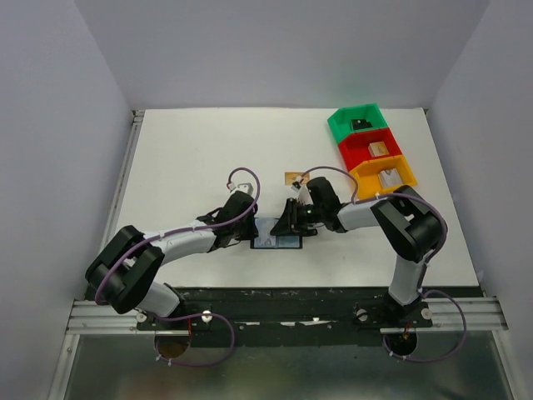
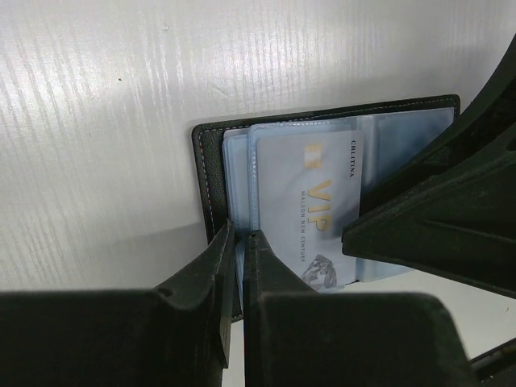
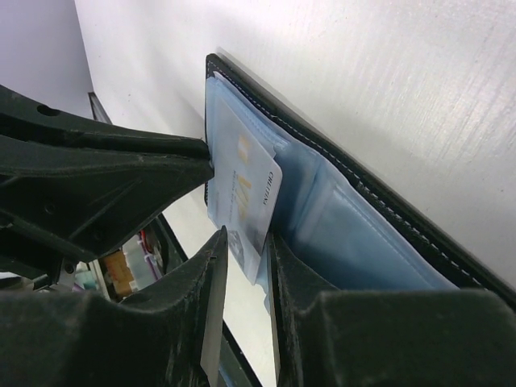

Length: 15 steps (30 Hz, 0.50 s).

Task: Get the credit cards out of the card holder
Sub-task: Remove the credit card from the card holder.

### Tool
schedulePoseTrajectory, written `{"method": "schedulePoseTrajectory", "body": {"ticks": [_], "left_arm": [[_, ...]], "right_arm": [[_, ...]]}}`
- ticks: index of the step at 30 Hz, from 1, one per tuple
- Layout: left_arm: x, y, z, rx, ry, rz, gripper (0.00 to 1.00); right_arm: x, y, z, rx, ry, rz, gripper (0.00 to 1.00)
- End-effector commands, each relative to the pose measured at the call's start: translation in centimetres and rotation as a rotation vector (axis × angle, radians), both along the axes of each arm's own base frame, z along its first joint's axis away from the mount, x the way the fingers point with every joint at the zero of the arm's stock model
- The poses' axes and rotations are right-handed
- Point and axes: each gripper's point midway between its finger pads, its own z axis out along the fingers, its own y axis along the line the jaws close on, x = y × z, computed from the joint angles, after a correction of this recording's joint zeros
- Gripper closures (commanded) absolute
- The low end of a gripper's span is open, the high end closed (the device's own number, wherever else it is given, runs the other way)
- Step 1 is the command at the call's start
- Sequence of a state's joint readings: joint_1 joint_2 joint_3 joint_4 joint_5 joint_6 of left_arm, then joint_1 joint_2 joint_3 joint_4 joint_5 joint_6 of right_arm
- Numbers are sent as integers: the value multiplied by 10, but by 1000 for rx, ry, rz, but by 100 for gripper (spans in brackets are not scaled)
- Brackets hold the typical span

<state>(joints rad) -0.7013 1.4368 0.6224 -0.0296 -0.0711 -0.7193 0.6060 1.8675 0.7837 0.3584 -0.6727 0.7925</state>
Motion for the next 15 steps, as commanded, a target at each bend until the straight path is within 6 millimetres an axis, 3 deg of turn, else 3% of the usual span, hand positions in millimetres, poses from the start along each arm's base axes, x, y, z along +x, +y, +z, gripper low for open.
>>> {"method": "schedulePoseTrajectory", "body": {"ticks": [1,12,15], "left_arm": [[-16,10,-23,46,71,-6,85],[-16,7,-25,36,78,-18,85],[-16,7,-25,36,80,-17,85]], "right_arm": [[-5,4,-5,41,27,16,67],[-7,12,5,118,32,40,67],[-7,11,6,118,24,34,71]]}}
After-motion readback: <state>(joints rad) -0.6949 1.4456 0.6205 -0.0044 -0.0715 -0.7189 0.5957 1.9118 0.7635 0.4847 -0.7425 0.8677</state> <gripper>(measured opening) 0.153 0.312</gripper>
